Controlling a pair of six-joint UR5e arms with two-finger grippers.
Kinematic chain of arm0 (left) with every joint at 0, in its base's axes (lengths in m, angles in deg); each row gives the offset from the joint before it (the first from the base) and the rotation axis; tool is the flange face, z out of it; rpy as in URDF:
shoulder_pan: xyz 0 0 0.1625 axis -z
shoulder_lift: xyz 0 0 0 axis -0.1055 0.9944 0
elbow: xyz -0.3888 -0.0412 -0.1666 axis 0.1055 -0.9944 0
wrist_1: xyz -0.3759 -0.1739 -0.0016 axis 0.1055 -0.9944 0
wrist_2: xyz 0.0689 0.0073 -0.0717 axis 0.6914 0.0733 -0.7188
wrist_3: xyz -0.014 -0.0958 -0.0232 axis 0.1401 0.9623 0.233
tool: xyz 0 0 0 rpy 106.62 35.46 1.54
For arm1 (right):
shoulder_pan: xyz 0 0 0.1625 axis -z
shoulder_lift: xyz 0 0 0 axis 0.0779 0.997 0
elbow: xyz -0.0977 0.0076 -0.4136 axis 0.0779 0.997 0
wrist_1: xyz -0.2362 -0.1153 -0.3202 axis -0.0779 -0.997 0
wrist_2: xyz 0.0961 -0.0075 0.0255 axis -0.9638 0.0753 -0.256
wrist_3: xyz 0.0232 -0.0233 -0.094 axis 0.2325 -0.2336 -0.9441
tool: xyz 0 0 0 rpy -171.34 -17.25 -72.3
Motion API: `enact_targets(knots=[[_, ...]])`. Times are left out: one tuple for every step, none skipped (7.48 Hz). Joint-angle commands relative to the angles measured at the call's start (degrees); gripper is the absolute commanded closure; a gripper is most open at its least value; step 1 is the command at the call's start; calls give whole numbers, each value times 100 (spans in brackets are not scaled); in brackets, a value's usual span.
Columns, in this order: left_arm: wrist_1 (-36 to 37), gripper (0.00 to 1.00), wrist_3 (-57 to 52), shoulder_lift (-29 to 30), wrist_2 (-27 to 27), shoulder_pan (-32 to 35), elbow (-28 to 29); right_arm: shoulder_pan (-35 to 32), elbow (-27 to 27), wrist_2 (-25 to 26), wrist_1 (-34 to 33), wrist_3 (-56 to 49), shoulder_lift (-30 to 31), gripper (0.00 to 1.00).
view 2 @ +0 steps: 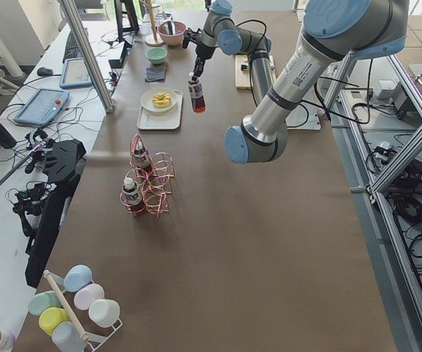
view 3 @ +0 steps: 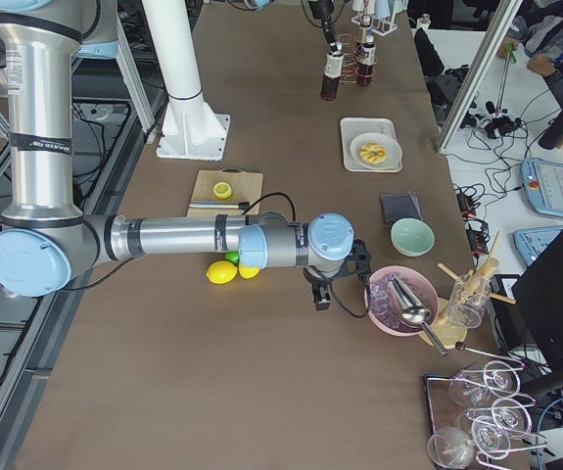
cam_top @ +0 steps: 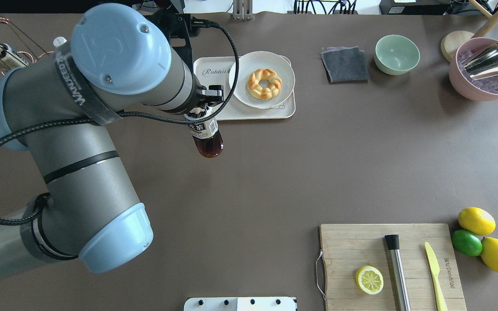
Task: Place tea on tray
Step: 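Carry the bottle toward the tray and set it on the table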
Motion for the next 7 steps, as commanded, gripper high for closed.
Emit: enact_targets(knots=[[19,100,326,134,217,-615,107,0,0,-1,-8,8,0,0],[19,100,335,134,391,-826,108,0,-1,-1,0,8,0,0],[19,100,362,142,576,-985,99,0,-1,-1,0,-1,0,0],[1,100,536,134,873,-1178,108,0,-1,8,0,-9,0,0],[1,100,538,134,928,-1250,108,0,-1,8,0,-1,0,0],[-7,100,538,125,1033,-1320,195,0,-70,8,-8,-1,0,0],[-16,100,538,116,1130,-1399,213,0,-71,8,0,-1,8,0]])
